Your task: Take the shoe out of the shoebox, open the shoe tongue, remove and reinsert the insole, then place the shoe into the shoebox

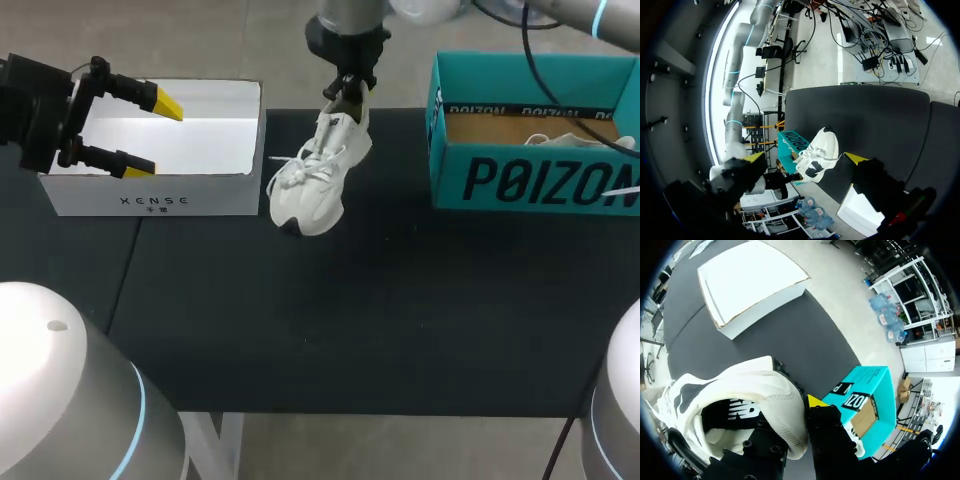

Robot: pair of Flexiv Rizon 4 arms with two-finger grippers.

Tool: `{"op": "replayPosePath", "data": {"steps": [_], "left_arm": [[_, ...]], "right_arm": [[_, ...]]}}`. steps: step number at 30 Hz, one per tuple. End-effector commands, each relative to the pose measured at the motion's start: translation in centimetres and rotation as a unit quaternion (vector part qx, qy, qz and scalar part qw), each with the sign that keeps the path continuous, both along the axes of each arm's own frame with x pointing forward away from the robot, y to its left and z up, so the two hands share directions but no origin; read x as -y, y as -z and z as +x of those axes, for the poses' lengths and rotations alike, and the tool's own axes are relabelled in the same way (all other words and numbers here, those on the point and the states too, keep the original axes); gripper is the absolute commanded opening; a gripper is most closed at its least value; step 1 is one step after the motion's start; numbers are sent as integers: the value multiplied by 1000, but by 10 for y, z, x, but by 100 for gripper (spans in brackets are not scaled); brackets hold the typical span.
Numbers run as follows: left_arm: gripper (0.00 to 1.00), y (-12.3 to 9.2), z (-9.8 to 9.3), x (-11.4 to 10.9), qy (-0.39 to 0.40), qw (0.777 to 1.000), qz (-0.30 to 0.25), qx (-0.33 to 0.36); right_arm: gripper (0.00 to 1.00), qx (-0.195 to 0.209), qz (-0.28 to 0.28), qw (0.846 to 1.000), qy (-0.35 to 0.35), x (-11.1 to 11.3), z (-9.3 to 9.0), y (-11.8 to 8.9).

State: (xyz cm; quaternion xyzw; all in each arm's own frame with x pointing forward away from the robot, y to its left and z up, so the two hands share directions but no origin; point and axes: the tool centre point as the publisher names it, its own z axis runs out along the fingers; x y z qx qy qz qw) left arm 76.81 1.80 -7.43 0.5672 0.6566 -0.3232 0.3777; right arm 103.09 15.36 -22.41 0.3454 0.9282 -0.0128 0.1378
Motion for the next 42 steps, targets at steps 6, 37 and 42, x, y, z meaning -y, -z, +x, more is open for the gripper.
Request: {"op": "replayPosePath", "data": {"steps": [6, 37, 42], "left_arm": [[100, 0, 1, 0, 1, 1000, 1, 0], [100, 0, 1, 0, 1, 1000, 1, 0], [100, 0, 1, 0, 1, 1000, 1, 0]], "right_arm": [[0, 17, 48, 998, 26, 19, -16, -36], [0, 72, 2, 974, 213, 90, 94, -60], [0, 77, 5, 961, 266, 120, 100, -69]]}}
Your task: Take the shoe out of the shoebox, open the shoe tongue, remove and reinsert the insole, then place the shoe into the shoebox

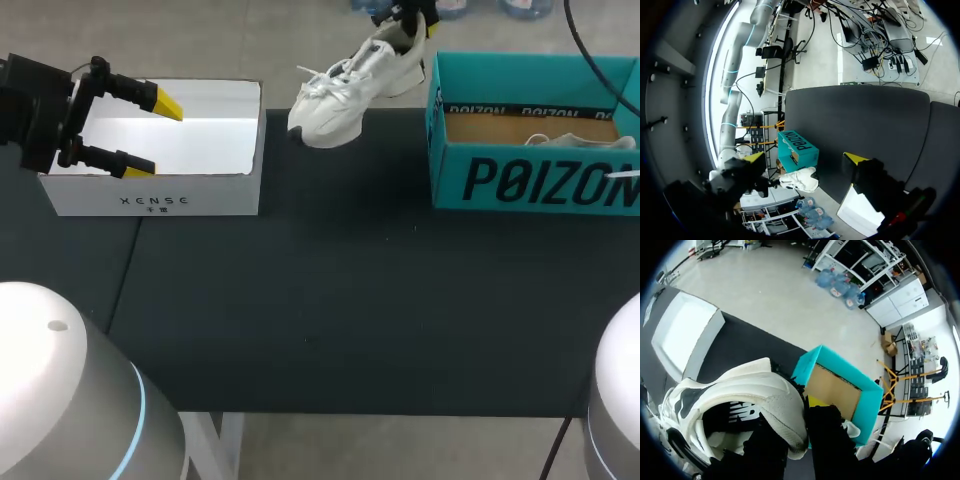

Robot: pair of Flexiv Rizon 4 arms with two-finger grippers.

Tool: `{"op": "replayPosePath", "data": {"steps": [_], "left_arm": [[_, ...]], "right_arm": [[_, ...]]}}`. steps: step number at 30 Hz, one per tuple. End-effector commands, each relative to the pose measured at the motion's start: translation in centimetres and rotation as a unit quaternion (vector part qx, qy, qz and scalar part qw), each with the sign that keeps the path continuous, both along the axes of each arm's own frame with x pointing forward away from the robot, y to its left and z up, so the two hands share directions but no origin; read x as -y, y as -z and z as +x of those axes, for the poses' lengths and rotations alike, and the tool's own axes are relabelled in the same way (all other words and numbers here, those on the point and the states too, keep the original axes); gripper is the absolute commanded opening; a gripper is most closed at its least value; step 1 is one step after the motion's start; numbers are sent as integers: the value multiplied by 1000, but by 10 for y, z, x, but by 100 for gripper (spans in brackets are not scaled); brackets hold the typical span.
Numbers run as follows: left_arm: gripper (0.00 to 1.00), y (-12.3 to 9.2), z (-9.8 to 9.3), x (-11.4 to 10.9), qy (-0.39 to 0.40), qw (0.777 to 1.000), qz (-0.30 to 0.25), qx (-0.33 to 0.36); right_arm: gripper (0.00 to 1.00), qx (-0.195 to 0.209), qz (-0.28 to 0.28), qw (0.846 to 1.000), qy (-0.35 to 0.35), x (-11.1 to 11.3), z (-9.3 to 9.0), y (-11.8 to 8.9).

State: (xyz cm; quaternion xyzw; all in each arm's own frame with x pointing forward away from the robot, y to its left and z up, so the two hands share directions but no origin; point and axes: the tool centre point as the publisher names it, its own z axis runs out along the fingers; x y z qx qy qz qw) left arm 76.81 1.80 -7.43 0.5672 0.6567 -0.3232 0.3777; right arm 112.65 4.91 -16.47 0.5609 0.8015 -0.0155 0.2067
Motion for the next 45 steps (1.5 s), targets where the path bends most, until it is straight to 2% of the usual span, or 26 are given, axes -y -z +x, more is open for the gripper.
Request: {"op": "replayPosePath", "data": {"steps": [1, 11, 14, 32, 36, 39, 42, 45], "left_arm": [[100, 0, 1, 0, 1, 1000, 1, 0], [100, 0, 1, 0, 1, 1000, 1, 0], [100, 0, 1, 0, 1, 1000, 1, 0], [100, 0, 1, 0, 1, 1000, 1, 0], [100, 0, 1, 0, 1, 1000, 1, 0], [100, 0, 1, 0, 1, 1000, 1, 0], [100, 0, 1, 0, 1, 1000, 1, 0], [100, 0, 1, 0, 1, 1000, 1, 0]], "right_arm": [[0, -3, 7, 999, 34, 23, 5, -11], [0, 1, 12, 988, 152, 98, 4, -17], [0, -9, 34, 982, 188, 113, 3, -19], [0, -9, 34, 982, 188, 113, 3, -19], [0, -6, 25, 976, 216, 134, 23, -13], [0, -4, 28, 969, 247, 155, 40, -16], [0, 12, 32, 960, 278, 179, 52, -18], [0, 6, 30, 950, 311, 204, 64, -14]]}}
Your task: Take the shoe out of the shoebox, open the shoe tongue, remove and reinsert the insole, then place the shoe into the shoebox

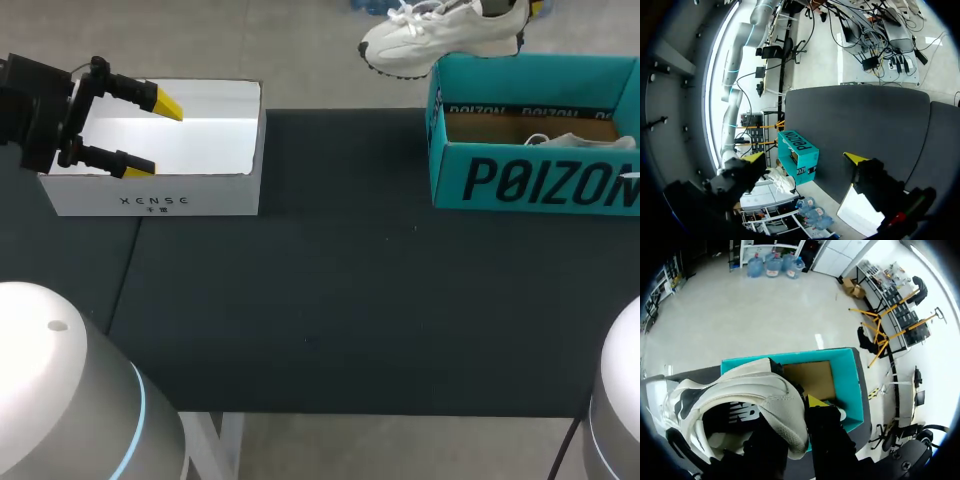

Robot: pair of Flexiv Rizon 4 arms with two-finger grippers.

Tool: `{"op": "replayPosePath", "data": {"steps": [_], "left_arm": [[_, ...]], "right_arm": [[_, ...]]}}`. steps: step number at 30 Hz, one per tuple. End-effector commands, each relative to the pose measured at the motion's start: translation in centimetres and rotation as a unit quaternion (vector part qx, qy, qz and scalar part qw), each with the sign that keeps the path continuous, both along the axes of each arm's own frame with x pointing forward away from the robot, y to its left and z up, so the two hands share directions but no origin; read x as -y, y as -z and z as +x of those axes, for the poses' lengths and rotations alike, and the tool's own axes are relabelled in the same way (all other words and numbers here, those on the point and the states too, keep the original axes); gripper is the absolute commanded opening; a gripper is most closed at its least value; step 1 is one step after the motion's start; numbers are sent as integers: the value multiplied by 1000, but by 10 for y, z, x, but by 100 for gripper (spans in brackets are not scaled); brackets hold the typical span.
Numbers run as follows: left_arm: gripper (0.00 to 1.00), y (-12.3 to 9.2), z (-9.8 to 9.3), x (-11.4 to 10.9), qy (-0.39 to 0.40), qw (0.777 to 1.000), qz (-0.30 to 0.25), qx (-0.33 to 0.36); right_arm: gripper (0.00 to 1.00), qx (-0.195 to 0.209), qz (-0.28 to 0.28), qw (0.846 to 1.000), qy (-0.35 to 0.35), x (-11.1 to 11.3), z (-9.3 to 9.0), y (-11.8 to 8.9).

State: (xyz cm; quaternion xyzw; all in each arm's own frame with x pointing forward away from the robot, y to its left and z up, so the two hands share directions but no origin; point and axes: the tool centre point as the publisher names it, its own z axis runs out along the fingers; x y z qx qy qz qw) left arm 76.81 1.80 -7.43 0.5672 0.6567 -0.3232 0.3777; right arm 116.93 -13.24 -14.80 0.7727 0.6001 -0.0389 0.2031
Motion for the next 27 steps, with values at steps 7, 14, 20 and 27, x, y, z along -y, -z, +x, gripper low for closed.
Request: {"op": "replayPosePath", "data": {"steps": [7, 14, 20, 27], "left_arm": [[100, 0, 1, 0, 1, 1000, 1, 0], [100, 0, 1, 0, 1, 1000, 1, 0], [100, 0, 1, 0, 1, 1000, 1, 0], [100, 0, 1, 0, 1, 1000, 1, 0]], "right_arm": [[0, -12, 3, 997, 70, 71, 29, 8], [0, 4, 9, 996, 93, 90, 9, 0], [0, 4, 8, 994, 108, 108, -10, 6], [0, -18, -6, 992, 127, 126, -21, 26]]}}
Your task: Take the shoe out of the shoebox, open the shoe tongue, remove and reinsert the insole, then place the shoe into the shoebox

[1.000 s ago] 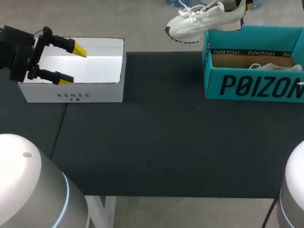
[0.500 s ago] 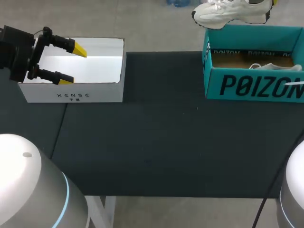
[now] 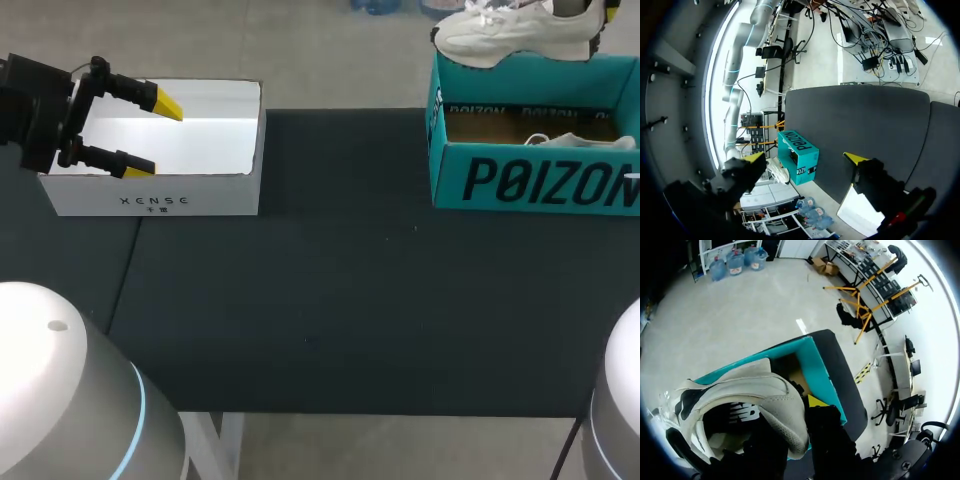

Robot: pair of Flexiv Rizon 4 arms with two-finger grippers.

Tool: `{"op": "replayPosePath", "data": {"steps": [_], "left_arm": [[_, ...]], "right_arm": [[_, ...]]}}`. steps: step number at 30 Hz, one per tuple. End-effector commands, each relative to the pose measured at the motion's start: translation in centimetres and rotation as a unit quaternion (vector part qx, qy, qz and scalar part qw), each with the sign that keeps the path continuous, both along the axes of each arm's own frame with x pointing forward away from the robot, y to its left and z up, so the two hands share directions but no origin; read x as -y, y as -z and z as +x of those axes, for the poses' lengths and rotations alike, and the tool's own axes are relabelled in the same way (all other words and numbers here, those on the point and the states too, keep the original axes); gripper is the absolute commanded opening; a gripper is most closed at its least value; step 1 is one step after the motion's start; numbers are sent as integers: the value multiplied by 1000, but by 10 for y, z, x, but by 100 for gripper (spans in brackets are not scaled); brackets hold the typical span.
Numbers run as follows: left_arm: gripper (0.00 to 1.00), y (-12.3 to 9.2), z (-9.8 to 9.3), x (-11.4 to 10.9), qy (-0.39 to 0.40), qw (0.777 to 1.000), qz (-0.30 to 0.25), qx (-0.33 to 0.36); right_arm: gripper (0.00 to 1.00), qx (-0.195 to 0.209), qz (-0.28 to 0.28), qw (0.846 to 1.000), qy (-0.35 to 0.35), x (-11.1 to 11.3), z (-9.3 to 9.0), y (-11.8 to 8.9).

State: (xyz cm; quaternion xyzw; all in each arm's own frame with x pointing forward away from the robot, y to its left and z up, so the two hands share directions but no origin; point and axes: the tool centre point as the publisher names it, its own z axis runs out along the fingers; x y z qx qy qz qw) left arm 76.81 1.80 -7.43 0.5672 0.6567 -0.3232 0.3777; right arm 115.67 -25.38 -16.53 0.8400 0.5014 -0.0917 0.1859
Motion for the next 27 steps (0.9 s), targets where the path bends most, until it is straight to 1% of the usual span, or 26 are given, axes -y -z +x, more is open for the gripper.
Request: {"op": "replayPosePath", "data": {"steps": [1, 5, 10, 13, 16, 17, 20, 27], "left_arm": [[100, 0, 1, 0, 1, 1000, 1, 0], [100, 0, 1, 0, 1, 1000, 1, 0], [100, 0, 1, 0, 1, 1000, 1, 0], [100, 0, 1, 0, 1, 1000, 1, 0], [100, 0, 1, 0, 1, 1000, 1, 0], [100, 0, 1, 0, 1, 1000, 1, 0], [100, 0, 1, 0, 1, 1000, 1, 0], [100, 0, 1, 0, 1, 1000, 1, 0]], "right_arm": [[0, 11, 3, 1000, 1, 6, -10, 10], [0, 22, 3, 1000, 9, 10, -13, 17], [0, 19, 0, 1000, 19, 21, -19, 23], [0, 17, -1, 1000, 20, 30, -27, 29], [0, 17, -4, 1000, 15, 35, -30, 40], [0, 14, -12, 1000, 15, 37, -30, 47], [0, 6, -26, 999, 18, 39, -28, 58], [0, -1, -29, 999, 16, 43, -25, 83]]}}
